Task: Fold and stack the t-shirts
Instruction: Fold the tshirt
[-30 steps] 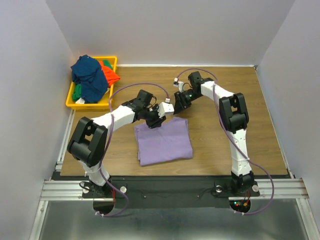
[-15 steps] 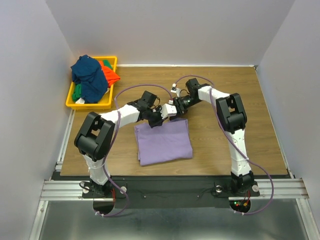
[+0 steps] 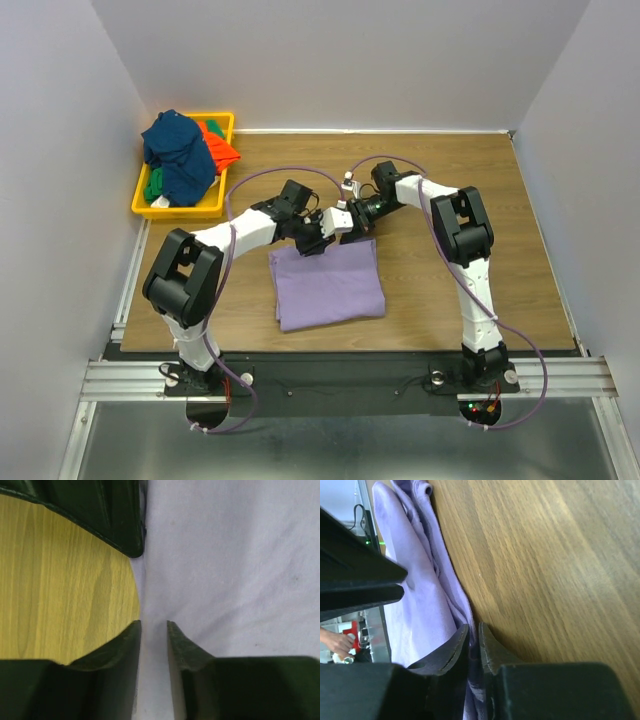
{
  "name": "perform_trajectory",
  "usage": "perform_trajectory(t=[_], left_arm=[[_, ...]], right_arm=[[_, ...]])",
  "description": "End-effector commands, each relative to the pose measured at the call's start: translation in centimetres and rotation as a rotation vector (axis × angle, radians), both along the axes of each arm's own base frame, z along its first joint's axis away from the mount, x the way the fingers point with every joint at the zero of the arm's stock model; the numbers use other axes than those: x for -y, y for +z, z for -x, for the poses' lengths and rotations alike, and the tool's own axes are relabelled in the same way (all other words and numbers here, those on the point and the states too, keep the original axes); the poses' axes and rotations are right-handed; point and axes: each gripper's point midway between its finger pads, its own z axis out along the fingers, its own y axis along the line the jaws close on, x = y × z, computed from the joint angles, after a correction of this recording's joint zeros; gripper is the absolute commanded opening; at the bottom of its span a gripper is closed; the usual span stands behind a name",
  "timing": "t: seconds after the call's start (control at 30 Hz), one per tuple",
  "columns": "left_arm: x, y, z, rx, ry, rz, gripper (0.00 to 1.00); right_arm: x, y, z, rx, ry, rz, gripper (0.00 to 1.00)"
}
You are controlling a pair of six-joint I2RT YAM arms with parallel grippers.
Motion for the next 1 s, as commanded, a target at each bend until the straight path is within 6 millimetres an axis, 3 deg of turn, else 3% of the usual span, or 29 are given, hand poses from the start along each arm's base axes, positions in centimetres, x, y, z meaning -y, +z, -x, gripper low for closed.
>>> perform_trajectory(t=[0.0, 0.23, 0.33, 0.47, 0.63, 0.7, 0.97], left_arm=[[0.7, 1.0, -0.9, 0.024, -0.003, 0.008, 0.43], [0.6, -0.5, -0.8, -0.003, -0.029, -0.021, 0.41], [0.6, -0.4, -0.7, -0.006, -0.040, -0.022, 0.14], [0.8, 1.3, -0.1, 0.005, -0.061, 0.003, 0.00], [0.4, 5.2, -0.3, 0.109, -0.053, 0.051, 0.00], [0.1, 5.8, -0.7, 0.134, -0.044, 0.050, 0.00], [-0.5, 4.2, -2.9, 0.145, -0.013, 0.021, 0.00]], right_arm=[[1.0, -3.3, 1.1, -0.002, 0.019, 0.100, 0.19], [1.1, -3.5, 1.3, -0.003, 0.020, 0.109, 0.17], [1.1, -3.6, 1.4, -0.005, 0.021, 0.108, 0.16], [1.3, -3.8, 1.6, -0.010, 0.023, 0.114, 0.14], [1.5, -4.0, 1.9, -0.007, 0.030, 0.120, 0.14], [1.6, -4.1, 2.0, -0.007, 0.032, 0.121, 0.14], [1.6, -4.0, 1.8, 0.006, 0.032, 0.127, 0.13]])
